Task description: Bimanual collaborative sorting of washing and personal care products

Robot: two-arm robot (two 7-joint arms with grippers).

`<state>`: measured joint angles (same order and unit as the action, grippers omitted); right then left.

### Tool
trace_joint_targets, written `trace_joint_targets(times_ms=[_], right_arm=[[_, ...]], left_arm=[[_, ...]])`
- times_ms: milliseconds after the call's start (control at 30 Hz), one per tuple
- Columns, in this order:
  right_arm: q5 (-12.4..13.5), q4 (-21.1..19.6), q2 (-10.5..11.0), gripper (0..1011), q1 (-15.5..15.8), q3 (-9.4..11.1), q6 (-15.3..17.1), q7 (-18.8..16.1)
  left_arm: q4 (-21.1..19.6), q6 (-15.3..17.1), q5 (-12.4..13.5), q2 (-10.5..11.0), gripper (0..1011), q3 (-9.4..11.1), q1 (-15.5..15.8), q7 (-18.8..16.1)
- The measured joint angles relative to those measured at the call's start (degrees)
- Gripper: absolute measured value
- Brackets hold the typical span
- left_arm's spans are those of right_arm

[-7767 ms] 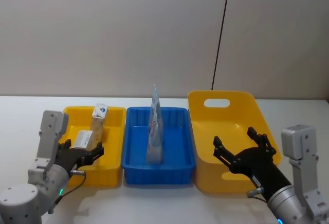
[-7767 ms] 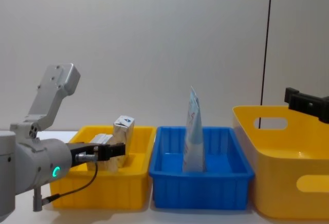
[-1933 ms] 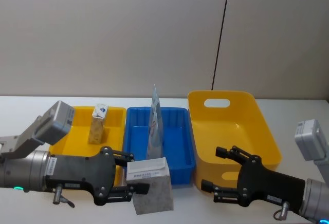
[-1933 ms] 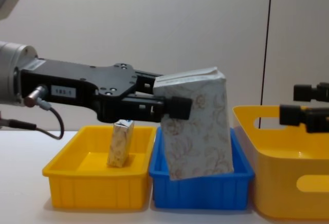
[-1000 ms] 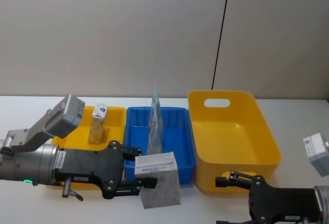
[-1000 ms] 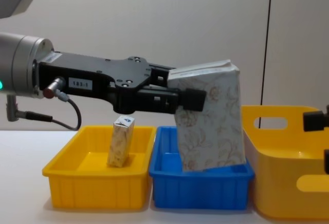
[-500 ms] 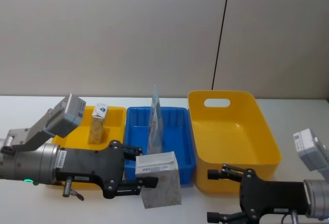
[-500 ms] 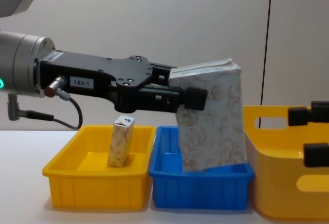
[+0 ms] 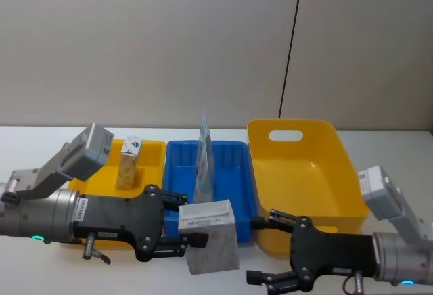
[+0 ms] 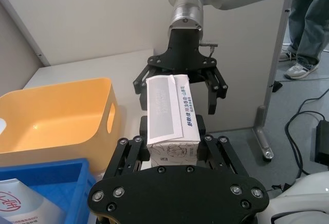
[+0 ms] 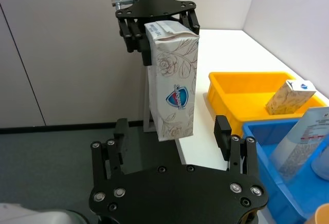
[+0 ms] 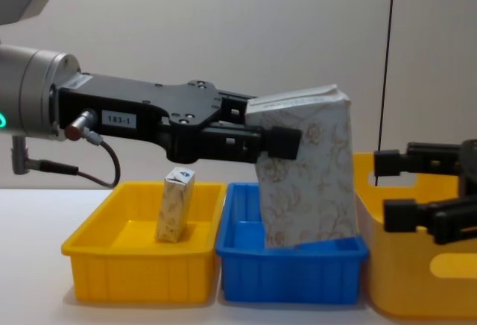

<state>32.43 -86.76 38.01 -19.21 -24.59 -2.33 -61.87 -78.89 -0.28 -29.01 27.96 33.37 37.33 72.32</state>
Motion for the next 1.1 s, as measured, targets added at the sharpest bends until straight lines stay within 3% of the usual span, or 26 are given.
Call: trace_joint_targets(times_ms=[767,933,1100], right_arm=[[-3.26,4.99,-5.86,1000,-5.57,-5.09,1.48,3.39],[-3.71,5.86,-6.58,925,-6.48,-5.86,1.13,3.56],[-3.9,6.51,-7.05,783,-7.44,-6.58,1.12,3.4]], left_arm=[[-0.01,0.01,0.01,0.0,429,0.0,0.02,0.0],[0.0,0.01,0.01,0.0,429,0.0,0.02,-0.01],[0.0,0.0,0.01,0.0,429,-0.01,0.02,-0.04]])
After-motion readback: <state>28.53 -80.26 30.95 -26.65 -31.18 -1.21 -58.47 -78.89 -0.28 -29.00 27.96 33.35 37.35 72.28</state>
